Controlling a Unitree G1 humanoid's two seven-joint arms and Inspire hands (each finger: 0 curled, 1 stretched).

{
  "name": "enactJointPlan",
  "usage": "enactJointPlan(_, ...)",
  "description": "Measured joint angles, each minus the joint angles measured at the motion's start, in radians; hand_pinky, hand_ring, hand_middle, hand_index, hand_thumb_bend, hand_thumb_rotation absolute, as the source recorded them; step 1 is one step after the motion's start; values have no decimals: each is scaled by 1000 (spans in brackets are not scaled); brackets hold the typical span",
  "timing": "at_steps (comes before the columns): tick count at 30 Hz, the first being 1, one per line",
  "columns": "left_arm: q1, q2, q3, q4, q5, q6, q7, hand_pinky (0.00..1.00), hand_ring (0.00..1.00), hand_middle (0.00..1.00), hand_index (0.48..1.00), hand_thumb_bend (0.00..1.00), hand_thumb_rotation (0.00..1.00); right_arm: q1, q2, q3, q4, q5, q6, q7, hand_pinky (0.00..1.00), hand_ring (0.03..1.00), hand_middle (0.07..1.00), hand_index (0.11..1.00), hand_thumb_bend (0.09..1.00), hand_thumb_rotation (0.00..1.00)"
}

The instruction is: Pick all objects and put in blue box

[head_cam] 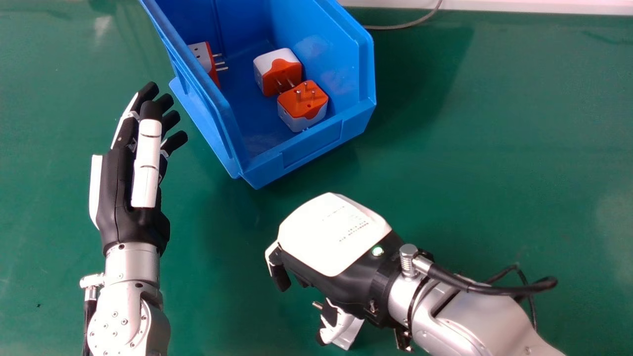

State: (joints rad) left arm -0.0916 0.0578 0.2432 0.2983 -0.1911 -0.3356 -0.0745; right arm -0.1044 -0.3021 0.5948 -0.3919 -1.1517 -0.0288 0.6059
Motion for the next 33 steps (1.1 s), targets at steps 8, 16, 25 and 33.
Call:
enactJointPlan(8,0,0,0,1,-2,-1,0,815,860,869,870,641,789,0,-1,0,2,3,-1,0,239,374,483,541,527,7)
enactJointPlan(16,0,0,0,0,-4,0,1,816,860,868,870,644,788,-13,-36,19,-39,-89,-15,99,235,365,475,538,521,4)
enactJointPlan(25,-1,2,0,0,-4,0,1,816,859,867,870,650,786,-53,-23,26,-130,-156,9,435,522,660,707,705,691,123)
enactJointPlan(33,-1,2,-1,1,0,-5,5,811,857,864,867,648,786,-60,-5,17,-128,-161,22,491,746,861,880,880,825,191)
